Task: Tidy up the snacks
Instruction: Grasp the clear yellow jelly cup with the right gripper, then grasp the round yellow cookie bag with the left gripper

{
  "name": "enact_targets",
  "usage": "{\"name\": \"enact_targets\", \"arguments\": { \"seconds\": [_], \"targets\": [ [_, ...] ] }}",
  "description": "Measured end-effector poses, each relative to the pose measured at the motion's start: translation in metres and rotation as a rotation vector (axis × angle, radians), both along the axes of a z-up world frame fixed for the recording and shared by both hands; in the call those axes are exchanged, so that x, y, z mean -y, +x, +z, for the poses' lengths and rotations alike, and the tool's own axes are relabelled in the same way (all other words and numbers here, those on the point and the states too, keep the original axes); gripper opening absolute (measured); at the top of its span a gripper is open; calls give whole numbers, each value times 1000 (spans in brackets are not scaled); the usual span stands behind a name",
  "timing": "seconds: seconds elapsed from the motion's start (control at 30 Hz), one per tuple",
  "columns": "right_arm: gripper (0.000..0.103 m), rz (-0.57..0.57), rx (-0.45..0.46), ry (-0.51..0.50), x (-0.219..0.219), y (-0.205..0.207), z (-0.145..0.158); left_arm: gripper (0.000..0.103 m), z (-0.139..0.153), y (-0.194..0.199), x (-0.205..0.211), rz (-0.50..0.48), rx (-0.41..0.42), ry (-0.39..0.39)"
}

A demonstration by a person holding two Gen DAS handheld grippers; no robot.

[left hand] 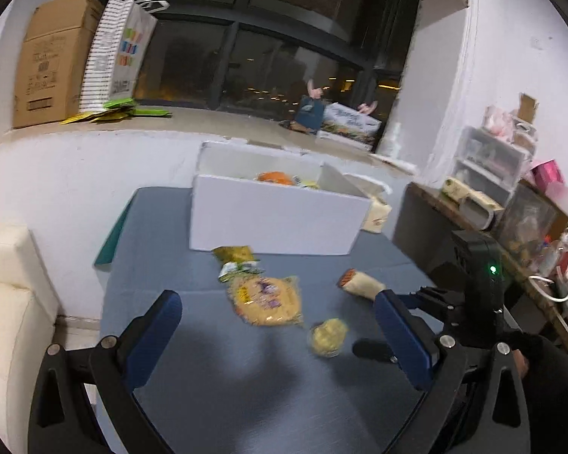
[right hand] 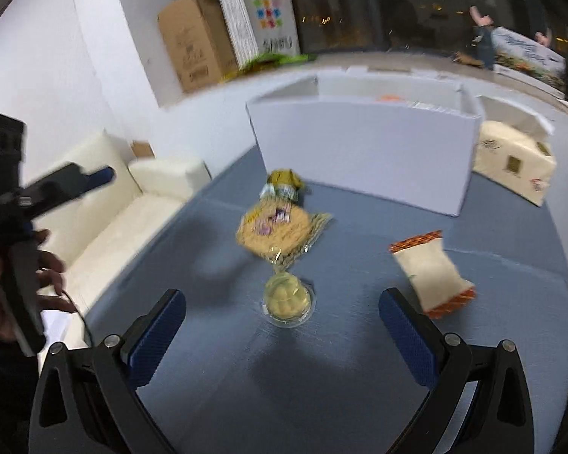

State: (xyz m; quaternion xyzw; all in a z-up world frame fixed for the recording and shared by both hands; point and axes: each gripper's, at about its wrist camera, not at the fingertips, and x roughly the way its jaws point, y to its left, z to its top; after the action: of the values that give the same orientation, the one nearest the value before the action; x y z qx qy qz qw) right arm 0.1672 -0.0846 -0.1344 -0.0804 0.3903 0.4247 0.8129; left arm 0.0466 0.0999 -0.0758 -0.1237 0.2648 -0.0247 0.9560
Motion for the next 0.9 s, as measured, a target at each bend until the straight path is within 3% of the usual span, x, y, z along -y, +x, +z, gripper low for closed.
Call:
{"name": "enact_targets", "arguments": {
  "seconds": [0.13,0.2,0.3,0.33,0.63,0.67,0.73,0.77,0.9],
  "targets": [
    [103,5,-22,-29,-19,14,-19,103,-11,-3,3,-7,-47,28],
    [98,16,-36,-55,-28,18,-28,103,-15,-5,5,-1,-56,51],
    [66,31,-31,-100,-35,19,-37,103,-22,-2,5,-9,-84,51],
    [40,35,-36,-114,-36,20,-40,103,-24,0,5,-10,-96,50],
    [34,61,3,-25,-15,5,-17,103,-43,28,20,-79,-175,71],
    [27,56,22,-28,-12,3,-13,103,-43,32,20,-91,-176,65],
    [22,58,28,-19,-7,1,-9,103,-44,43,22,-103,-184,69],
    [3,58,32,-10,-5,0,-6,103,-46,50,22,-105,-199,77],
    [0,36,37,-1,6,1,-9,103,-48,61,21,-103,-216,60]
  ]
}}
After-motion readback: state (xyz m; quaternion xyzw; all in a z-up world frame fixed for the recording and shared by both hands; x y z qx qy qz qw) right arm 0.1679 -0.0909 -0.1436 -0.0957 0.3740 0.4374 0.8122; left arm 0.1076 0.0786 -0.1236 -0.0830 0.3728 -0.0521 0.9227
